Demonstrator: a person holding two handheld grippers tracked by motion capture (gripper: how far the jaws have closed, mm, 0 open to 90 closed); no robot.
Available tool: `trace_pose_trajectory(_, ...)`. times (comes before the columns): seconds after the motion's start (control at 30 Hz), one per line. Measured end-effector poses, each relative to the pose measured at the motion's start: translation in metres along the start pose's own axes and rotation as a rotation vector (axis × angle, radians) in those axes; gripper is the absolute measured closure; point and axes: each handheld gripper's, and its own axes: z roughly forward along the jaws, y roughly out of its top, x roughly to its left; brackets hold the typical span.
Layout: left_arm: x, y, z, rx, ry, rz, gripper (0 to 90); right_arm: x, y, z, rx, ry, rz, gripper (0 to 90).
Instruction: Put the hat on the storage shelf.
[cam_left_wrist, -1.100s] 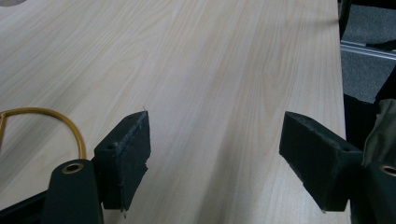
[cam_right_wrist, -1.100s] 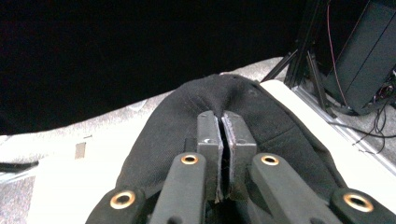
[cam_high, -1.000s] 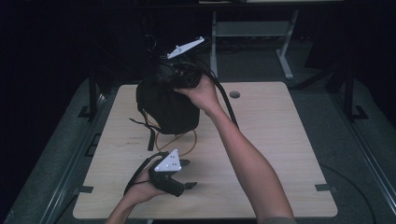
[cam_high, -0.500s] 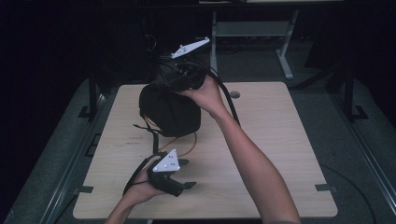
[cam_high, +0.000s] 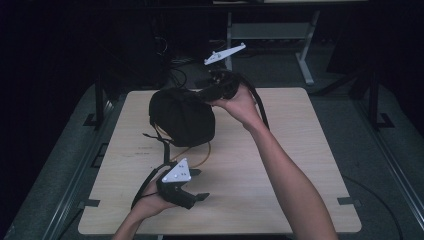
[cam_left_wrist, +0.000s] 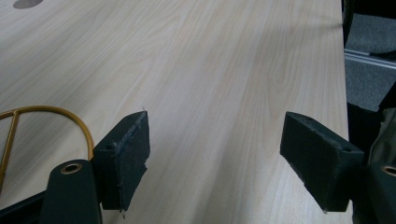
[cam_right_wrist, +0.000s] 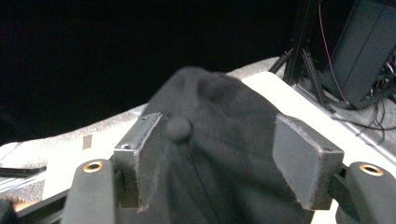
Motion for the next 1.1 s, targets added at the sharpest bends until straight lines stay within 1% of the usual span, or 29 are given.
trace_pose_trajectory(0.03, 0.000, 0.000, 0.000, 0.001, 0.000, 0.002, 24.1, -0.003, -0.004, -0.004, 0.004, -0.002, 0.001, 31.9)
trace_pose_trajectory(0.1, 0.000, 0.000, 0.000, 0.003, 0.001, 0.003, 24.0, -0.003, -0.006, -0.006, 0.006, -0.006, 0.004, 31.6)
trace_pose_trajectory(0.13, 0.000, 0.000, 0.000, 0.007, 0.001, 0.003, 24.0, -0.005, -0.010, -0.010, -0.003, -0.008, 0.008, 31.5)
trace_pose_trajectory(0.2, 0.000, 0.000, 0.000, 0.006, 0.004, 0.008, 24.0, -0.006, -0.012, -0.012, -0.003, -0.007, 0.010, 31.1)
trace_pose_trajectory(0.3, 0.000, 0.000, 0.001, 0.000, 0.003, 0.002, 24.0, -0.007, -0.016, -0.019, -0.006, -0.017, 0.010, 30.6)
trace_pose_trajectory(0.33, 0.000, 0.000, 0.000, 0.001, 0.004, 0.004, 24.0, -0.008, -0.018, -0.022, 0.001, -0.019, 0.013, 29.8)
trace_pose_trajectory(0.53, 0.001, 0.000, -0.001, -0.003, 0.006, 0.001, 24.0, -0.009, -0.021, -0.030, -0.002, -0.023, 0.017, 29.3)
trace_pose_trajectory(0.63, 0.001, 0.000, -0.001, 0.000, 0.005, 0.005, 23.6, -0.011, -0.026, -0.037, -0.003, -0.028, 0.017, 28.8)
trace_pose_trajectory(0.7, 0.000, 0.000, -0.001, -0.002, 0.004, 0.007, 23.6, -0.011, -0.027, -0.039, -0.003, -0.030, 0.020, 28.8)
trace_pose_trajectory(0.77, 0.000, 0.000, 0.000, 0.000, 0.004, 0.006, 23.6, -0.013, -0.031, -0.044, -0.010, -0.035, 0.023, 28.7)
trace_pose_trajectory(0.8, 0.000, 0.000, 0.000, 0.002, 0.005, 0.007, 23.6, -0.013, -0.031, -0.044, -0.010, -0.035, 0.023, 28.7)
trace_pose_trajectory(0.83, 0.000, 0.000, 0.000, 0.003, 0.005, 0.007, 23.6, -0.014, -0.033, -0.046, 0.000, -0.035, 0.024, 28.0)
trace_pose_trajectory(0.9, 0.000, 0.000, 0.000, 0.004, 0.006, 0.006, 23.6, -0.015, -0.036, -0.050, -0.001, -0.043, 0.022, 27.8)
trace_pose_trajectory(1.1, 0.000, 0.000, 0.000, 0.001, 0.007, 0.005, 23.6, -0.020, -0.049, -0.060, 0.000, -0.055, 0.041, 27.7)
